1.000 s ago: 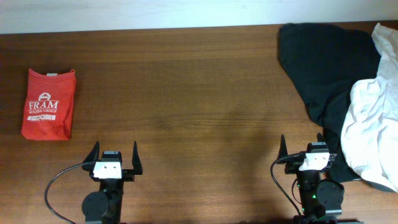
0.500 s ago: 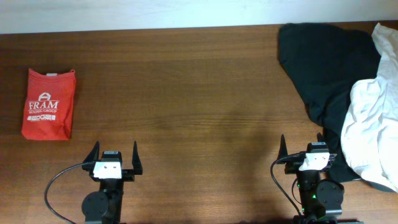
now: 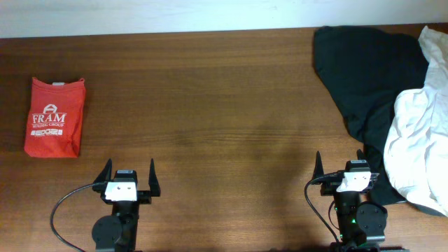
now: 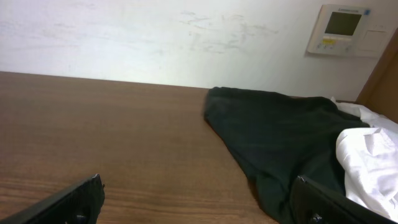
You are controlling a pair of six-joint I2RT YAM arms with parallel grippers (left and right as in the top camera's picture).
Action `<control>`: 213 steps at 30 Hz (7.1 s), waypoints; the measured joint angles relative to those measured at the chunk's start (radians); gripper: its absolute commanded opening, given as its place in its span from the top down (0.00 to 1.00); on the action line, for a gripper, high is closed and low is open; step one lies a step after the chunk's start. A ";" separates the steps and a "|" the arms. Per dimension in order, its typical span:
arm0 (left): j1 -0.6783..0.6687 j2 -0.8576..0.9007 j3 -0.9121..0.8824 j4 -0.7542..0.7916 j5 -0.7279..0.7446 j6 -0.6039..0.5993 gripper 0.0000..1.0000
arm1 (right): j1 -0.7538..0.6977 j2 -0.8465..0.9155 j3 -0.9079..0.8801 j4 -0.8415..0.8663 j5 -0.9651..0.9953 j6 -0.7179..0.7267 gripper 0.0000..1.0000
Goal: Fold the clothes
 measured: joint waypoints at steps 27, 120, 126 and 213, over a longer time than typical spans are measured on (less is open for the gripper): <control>0.000 0.002 0.000 0.069 0.029 -0.050 0.01 | 0.000 0.000 0.002 -0.002 0.000 0.000 0.01; 0.001 1.154 1.105 -0.608 0.258 -0.072 0.01 | -0.214 1.690 1.502 -0.867 -0.261 0.092 0.96; 0.001 1.154 1.105 -0.608 0.258 -0.072 0.01 | 0.133 1.691 1.494 -0.868 -0.290 0.122 0.96; 0.034 2.008 1.490 -0.237 0.485 -0.261 0.01 | -0.088 1.648 1.487 -1.162 0.016 0.326 0.01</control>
